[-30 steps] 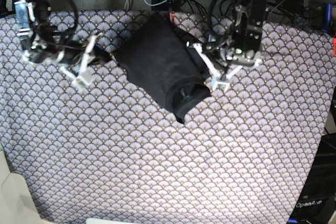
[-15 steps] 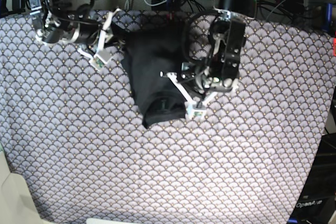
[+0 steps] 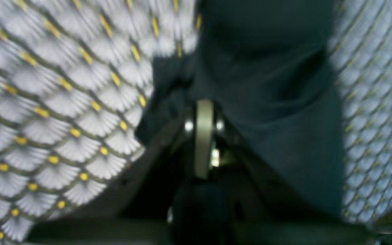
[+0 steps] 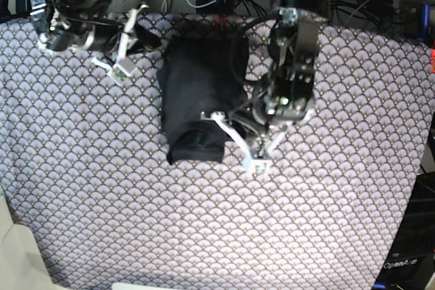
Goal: Fold the T-shirt properly
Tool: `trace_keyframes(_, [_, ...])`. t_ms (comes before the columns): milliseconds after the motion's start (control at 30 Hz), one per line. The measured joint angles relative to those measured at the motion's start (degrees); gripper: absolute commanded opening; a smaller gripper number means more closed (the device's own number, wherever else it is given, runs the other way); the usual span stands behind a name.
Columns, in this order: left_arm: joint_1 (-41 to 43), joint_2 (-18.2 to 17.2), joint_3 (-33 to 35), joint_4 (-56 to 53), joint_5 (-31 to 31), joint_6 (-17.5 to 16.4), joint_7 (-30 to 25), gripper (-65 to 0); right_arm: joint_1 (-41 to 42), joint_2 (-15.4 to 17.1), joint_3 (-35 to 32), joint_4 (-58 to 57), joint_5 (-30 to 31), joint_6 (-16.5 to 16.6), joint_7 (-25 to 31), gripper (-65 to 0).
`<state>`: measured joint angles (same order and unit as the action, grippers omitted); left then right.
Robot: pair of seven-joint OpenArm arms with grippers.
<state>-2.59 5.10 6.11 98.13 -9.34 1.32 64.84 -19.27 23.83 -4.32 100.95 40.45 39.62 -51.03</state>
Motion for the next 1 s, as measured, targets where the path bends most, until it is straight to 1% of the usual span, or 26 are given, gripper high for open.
trace_keyframes(67, [2.6, -2.1, 0.1, 4.9, -1.2, -0.4, 1.2, -65.0, -1.0, 0.2, 1.7, 0.1, 0.4, 0.0, 0.3, -65.0])
trace_keyframes(100, [3.7, -3.0, 0.1, 6.6, -0.6, 0.0, 1.4, -65.0, -2.0, 0.1, 3.3, 0.2, 0.5, 0.0, 0.5, -65.0])
trace_keyframes(167, [5.0, -5.0, -0.1, 9.7, 0.2, 0.3, 4.3, -65.0, -3.6, 0.3, 6.7, 0.2, -0.2, 0.0, -0.3, -65.0])
trace_keyframes(233, [7.1, -7.3, -0.1, 13.2, 0.1, 0.2, 7.1, -65.0, -4.8, 0.5, 9.5, 0.2, 0.0, 0.0, 0.1, -65.0])
trace_keyframes(267, [8.2, -8.2, -0.1, 14.6, 0.1, 0.1, 7.8, -65.0, -5.4, 0.9, 10.8, 0.2, -0.8, 0.0, 0.6, -65.0])
trace_keyframes(333, [11.8, -11.0, -0.7, 16.9, -0.8, -0.1, 9.2, -65.0, -7.4, 1.4, 14.1, 0.4, -4.7, 0.0, 0.7, -65.0])
trace_keyframes(400, [14.9, -12.9, -2.9, 17.0, -0.5, 0.0, 10.1, -65.0, -9.8, 1.5, 17.2, 0.3, -9.2, 0.0, -0.1, -65.0])
trace_keyframes(467, [17.6, -14.5, -5.7, 16.9, -0.2, -0.3, 9.4, -65.0, -11.9, 1.2, 19.8, 0.3, -12.8, 0.0, 0.2, -65.0])
trace_keyframes(533, [20.7, -16.2, -7.0, 17.0, 0.0, -0.3, 8.7, -65.0, -14.0, 0.5, 23.4, 0.3, -16.4, 0.1, 1.2, -65.0])
trace_keyframes(633, [25.2, -17.5, -7.1, 17.0, -0.2, -0.3, 7.8, -65.0, -18.1, -1.4, 29.2, 0.3, -22.7, 0.0, 5.0, -65.0])
trace_keyframes(733, [29.7, -17.5, -6.7, 17.0, -0.5, -0.3, 4.5, -65.0, -21.4, -5.4, 33.7, 0.2, -30.4, 0.1, 8.0, -65.0])
trace_keyframes(800, [32.9, -17.6, -6.7, 16.9, -0.5, -0.3, 3.7, -65.0, -22.9, -7.8, 36.1, -0.4, -34.3, 0.2, 11.7, -65.0])
trace_keyframes(833, [34.8, -17.6, -6.7, 16.9, -0.2, -0.3, 2.5, -65.0, -23.4, -9.3, 37.4, -1.6, -36.5, 0.0, 14.5, -65.0])
trace_keyframes(933, [39.8, -17.8, -6.7, 14.8, 0.1, -0.3, -3.2, -65.0, -23.6, -12.9, 38.9, -8.7, -42.5, 0.2, 20.6, -65.0])
trace_keyframes(1000, [41.1, -17.6, -6.7, 9.1, 0.1, -0.3, -8.5, -65.0, -22.8, -14.5, 39.2, -15.2, -45.5, 0.2, 25.7, -65.0])
